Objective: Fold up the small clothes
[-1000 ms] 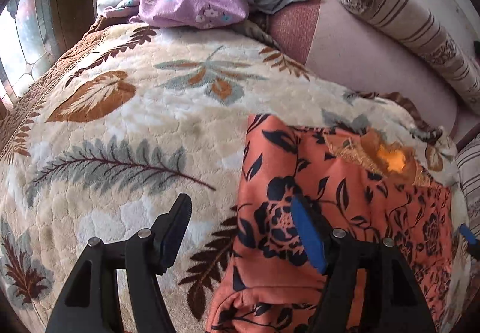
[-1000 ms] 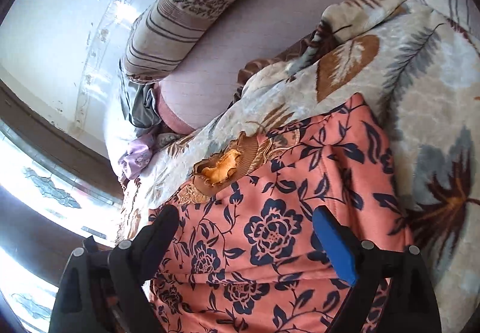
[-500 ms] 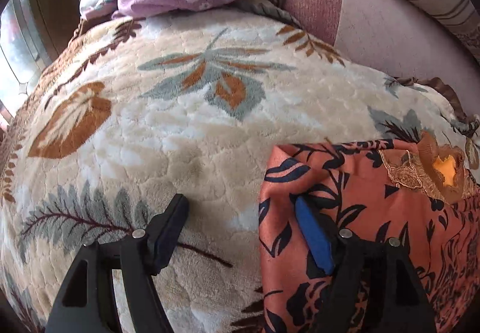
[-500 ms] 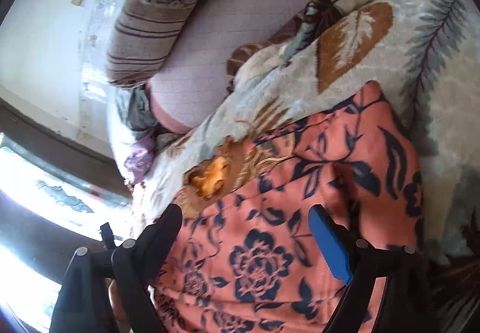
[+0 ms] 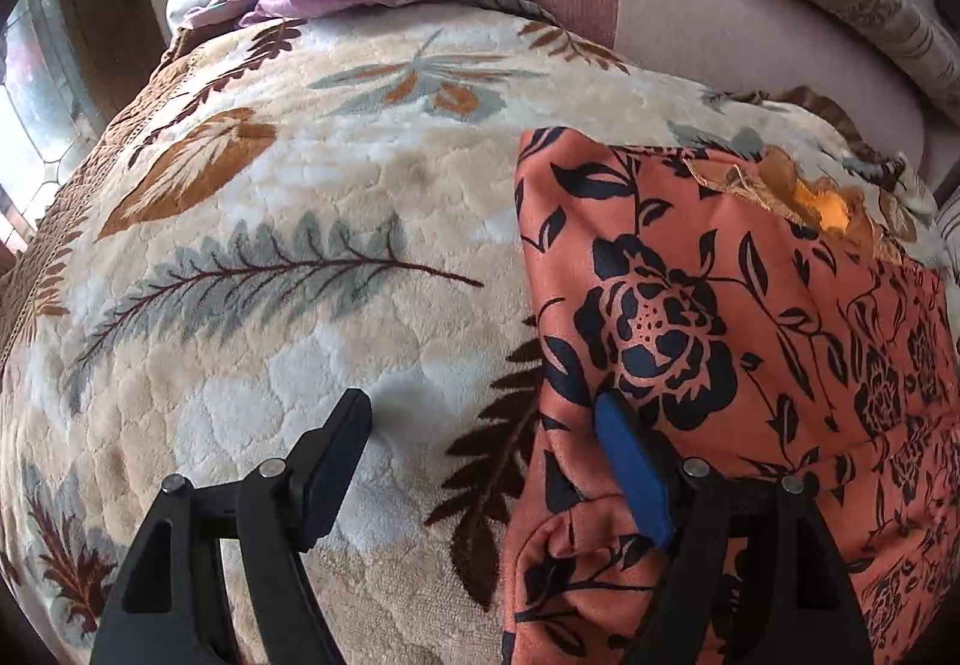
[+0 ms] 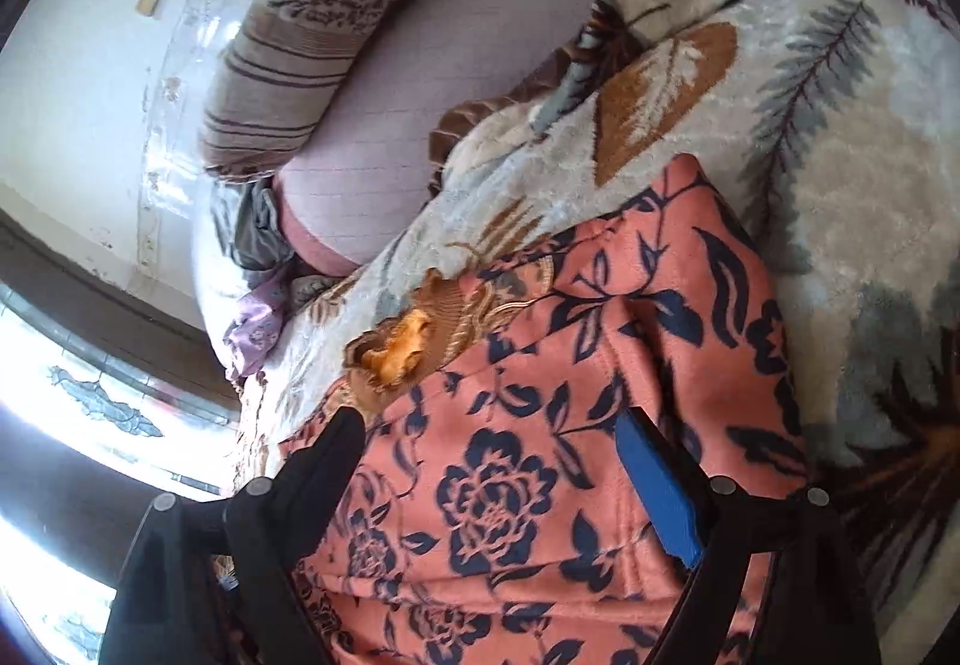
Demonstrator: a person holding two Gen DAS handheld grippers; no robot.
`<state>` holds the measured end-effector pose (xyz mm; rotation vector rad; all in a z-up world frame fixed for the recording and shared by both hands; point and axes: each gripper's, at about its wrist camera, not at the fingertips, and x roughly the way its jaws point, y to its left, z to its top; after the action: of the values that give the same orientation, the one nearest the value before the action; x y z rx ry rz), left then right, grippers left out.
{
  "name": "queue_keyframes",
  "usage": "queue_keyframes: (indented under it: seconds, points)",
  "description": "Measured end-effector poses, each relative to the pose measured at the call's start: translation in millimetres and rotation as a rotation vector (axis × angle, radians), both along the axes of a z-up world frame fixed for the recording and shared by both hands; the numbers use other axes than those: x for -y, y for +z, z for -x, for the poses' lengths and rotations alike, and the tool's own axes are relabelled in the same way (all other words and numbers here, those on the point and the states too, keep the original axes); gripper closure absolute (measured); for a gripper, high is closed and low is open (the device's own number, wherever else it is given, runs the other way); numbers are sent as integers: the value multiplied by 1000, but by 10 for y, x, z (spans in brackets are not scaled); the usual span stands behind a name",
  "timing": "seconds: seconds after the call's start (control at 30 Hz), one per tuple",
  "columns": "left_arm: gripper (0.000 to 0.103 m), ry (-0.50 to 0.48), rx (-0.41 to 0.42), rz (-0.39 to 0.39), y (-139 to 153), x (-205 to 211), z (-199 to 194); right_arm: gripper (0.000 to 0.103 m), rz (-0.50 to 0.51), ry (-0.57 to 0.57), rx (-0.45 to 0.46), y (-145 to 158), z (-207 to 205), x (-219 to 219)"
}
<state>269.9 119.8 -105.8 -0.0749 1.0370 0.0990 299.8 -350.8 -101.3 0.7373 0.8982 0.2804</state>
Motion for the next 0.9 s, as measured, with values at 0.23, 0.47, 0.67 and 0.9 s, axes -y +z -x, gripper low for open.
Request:
queue_keyframes:
  seconds: [0.23,0.47,0.67,0.9]
  points:
    - [23,-35,-62,-94,-121,163,54,16,21,111,-112,-340,168,-198]
    - [23,-40,77,113,249,114,159,17,-46,107,-12,-32,199,-169]
    - [22,-53,6,48,71,328,11,17,-68,38,-156,-333,-169,-8]
    - [14,-40,-28,4,-197,399,-260,18,-68,18,-135,-353,-650,59]
